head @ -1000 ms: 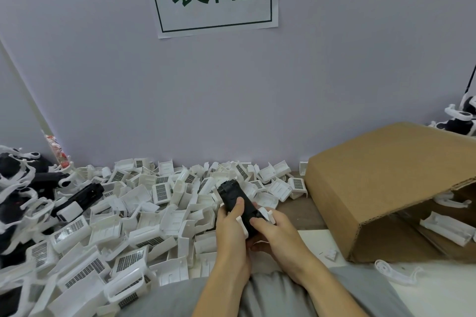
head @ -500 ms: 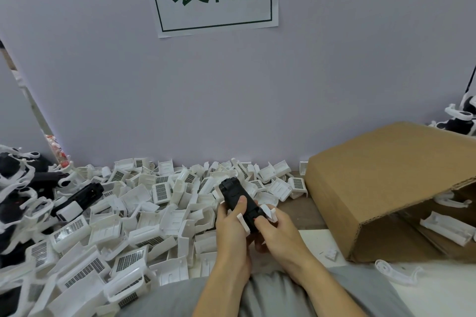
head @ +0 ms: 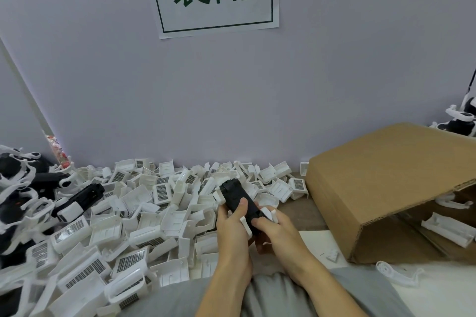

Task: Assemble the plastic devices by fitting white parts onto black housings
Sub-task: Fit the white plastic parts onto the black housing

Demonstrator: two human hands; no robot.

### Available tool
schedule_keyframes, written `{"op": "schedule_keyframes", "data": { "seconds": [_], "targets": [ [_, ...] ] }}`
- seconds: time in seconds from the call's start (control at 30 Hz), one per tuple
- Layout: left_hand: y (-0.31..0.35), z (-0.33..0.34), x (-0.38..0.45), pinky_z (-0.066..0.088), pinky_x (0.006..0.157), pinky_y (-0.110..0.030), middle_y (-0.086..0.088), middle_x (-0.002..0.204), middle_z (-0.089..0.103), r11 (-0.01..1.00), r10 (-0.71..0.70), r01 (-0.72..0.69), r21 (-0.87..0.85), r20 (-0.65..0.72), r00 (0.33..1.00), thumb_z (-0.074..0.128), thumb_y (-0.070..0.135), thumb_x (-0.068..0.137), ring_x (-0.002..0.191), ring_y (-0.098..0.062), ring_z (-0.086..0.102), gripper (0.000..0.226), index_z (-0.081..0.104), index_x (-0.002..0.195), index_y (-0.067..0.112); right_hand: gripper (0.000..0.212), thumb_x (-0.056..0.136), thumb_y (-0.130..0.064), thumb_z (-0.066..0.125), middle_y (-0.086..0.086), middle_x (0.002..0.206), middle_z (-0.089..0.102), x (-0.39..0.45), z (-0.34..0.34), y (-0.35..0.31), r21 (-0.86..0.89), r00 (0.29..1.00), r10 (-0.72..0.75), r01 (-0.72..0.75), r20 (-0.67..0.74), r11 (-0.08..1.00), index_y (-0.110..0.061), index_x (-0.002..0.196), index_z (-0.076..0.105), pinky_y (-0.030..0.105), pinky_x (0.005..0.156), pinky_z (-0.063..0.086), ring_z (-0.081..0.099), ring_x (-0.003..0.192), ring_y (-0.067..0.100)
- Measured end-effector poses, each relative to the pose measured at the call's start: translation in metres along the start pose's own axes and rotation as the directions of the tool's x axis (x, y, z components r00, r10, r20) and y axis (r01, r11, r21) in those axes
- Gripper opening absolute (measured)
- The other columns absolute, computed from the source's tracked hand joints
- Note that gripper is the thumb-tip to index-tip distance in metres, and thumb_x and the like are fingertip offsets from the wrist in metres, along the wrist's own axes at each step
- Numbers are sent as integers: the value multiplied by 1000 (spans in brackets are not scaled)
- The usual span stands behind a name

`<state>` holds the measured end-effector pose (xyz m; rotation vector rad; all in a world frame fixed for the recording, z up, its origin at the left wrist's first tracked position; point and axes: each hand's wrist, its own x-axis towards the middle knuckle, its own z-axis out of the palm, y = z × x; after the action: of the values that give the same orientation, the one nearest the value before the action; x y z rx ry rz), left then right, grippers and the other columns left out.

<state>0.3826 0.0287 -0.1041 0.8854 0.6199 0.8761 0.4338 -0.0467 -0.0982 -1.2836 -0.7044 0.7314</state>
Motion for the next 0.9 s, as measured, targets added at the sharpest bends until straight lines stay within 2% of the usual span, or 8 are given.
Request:
{"op": "schedule_keyframes", "data": {
  "seconds": [0.17,0.3,0.4,0.47,0.6,0.77,0.83,0.9],
  "targets": [
    [1,-1,-2,42,59,-33,-26,115,68,1000,5,-5,-17,-6,1000,58,12,98,91,-36,63,14,61,111,13,17,92,-1,52,-1,65,58,0,-1,-1,20,1000,5,-5,11,1000,-12,91,65,28,51,35,47,49,11],
    [2,0,-3,43,59,-34,-23,110,71,998,12,-12,-55,-1,1000,58,13,98,90,-37,64,21,59,118,10,9,83,-11,57,3,69,56,-2,-1,-1,15,1000,-13,13,22,1000,-17,82,65,28,53,36,46,55,15],
    [4,0,-4,45,59,-33,-24,111,71,999,6,-6,-45,-2,1000,58,13,98,90,-39,65,19,60,117,12,16,89,-5,53,4,71,55,-2,-1,-1,-3,1000,-18,18,14,1000,-15,87,66,30,54,37,45,58,17],
    [3,0,-4,45,59,-33,-23,113,70,999,6,-6,-31,-6,1000,59,15,98,96,-44,67,17,61,115,14,14,89,-7,54,5,71,55,-2,0,0,-21,1000,-21,22,9,1000,-14,90,66,30,53,37,45,60,18],
    [2,1,-3,52,66,-39,-22,115,70,1000,10,-11,-25,-10,1000,60,14,98,109,-47,65,16,62,113,15,23,94,-4,50,-3,65,55,-1,0,1,-80,999,-35,34,-15,996,-19,90,67,27,51,40,45,55,13],
    [2,0,-1,57,77,-46,-24,112,71,999,12,-11,-50,3,1000,60,12,97,97,-41,70,17,62,115,11,36,94,-5,49,-12,56,55,-2,-2,1,-123,999,-35,34,-8,992,-31,74,64,23,48,39,45,48,6],
    [1,0,-1,57,83,-51,-22,111,72,998,17,-16,-55,7,1000,61,12,97,101,-42,70,17,63,114,12,29,95,-7,50,-12,55,55,-2,-2,1,-112,999,-35,33,-12,993,-26,79,65,22,48,39,46,47,5],
    [1,1,-1,56,87,-55,-20,111,72,998,22,-22,-51,12,1000,62,12,96,104,-43,69,17,65,112,14,12,89,-16,54,-9,57,55,-1,-2,0,-88,999,-34,33,-17,996,-20,83,63,24,49,38,45,47,6]
  ]
}}
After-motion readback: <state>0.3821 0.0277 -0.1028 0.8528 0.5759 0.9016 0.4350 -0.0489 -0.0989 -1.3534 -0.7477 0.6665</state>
